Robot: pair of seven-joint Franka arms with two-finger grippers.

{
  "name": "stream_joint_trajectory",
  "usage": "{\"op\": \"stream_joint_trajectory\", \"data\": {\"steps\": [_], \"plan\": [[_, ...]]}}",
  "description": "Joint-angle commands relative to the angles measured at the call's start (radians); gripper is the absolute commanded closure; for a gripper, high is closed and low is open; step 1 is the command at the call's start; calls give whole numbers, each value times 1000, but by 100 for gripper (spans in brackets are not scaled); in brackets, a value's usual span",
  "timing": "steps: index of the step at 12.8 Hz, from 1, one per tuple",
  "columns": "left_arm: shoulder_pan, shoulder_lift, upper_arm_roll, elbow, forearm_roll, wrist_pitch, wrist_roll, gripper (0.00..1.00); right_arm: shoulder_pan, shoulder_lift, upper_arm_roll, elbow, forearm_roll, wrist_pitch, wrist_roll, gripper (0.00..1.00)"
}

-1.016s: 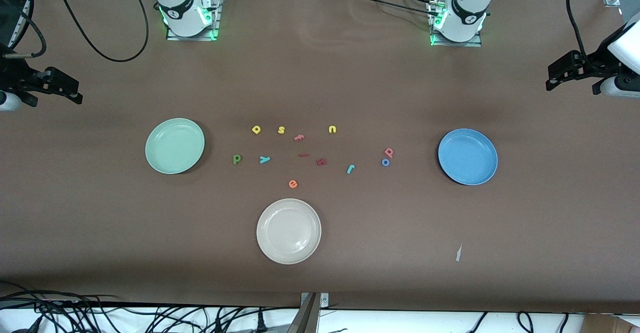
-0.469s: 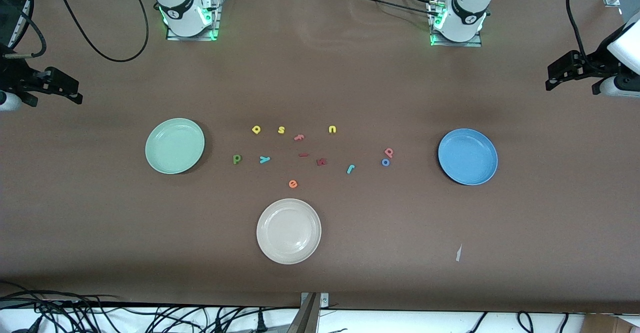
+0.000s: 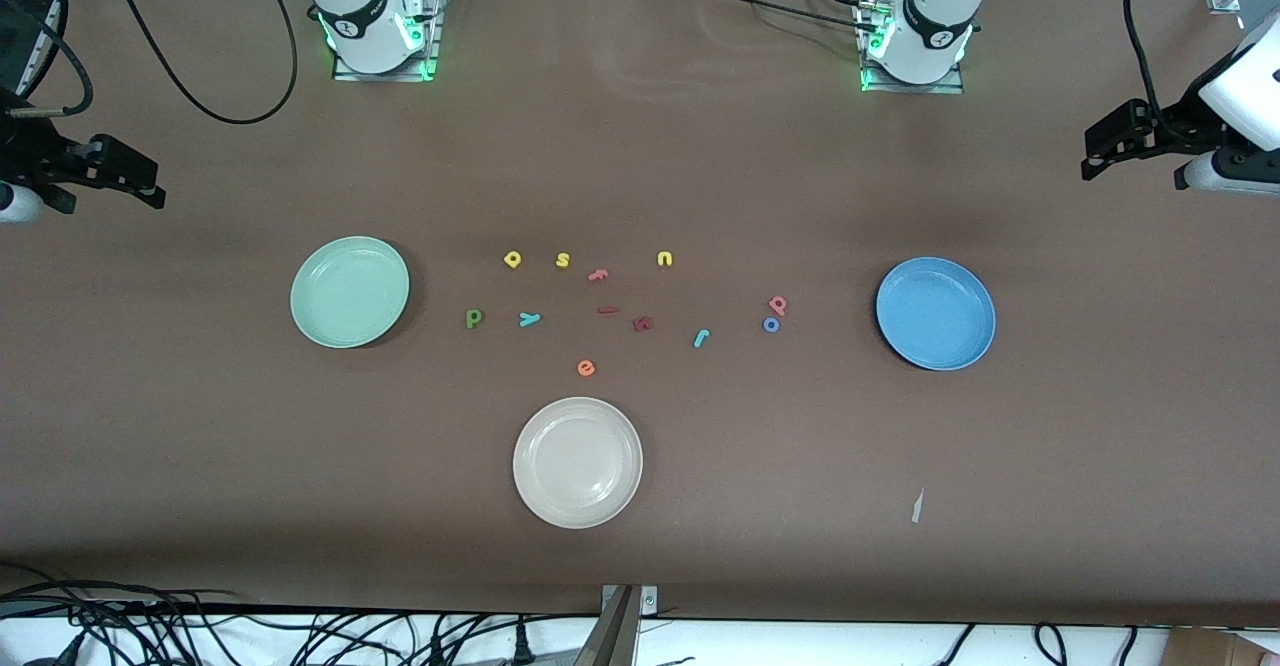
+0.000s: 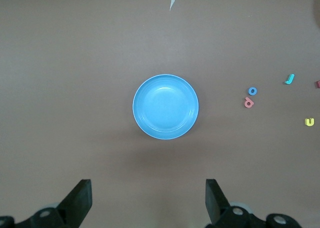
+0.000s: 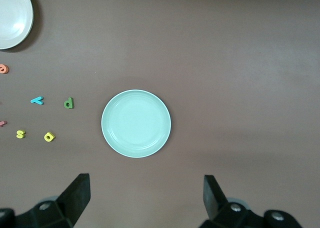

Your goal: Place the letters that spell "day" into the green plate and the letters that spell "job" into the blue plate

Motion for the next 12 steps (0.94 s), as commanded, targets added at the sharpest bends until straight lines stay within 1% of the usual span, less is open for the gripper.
{"op": "stream_joint_trajectory", "data": {"steps": [1, 3, 7, 12], "plan": [[-1, 5, -7, 29, -25, -38, 3, 0, -4, 10, 1, 25, 4, -16, -2, 0], [0, 5, -34, 29, -26, -40, 1, 0, -4, 10, 1, 25, 4, -16, -2, 0], [8, 8, -33, 27, -61, -38, 3, 0, -4, 10, 0, 25, 4, -16, -2, 0], [15, 19, -28, 24, -61, -64, 17, 0, -4, 10, 0, 25, 4, -16, 3, 0]]}}
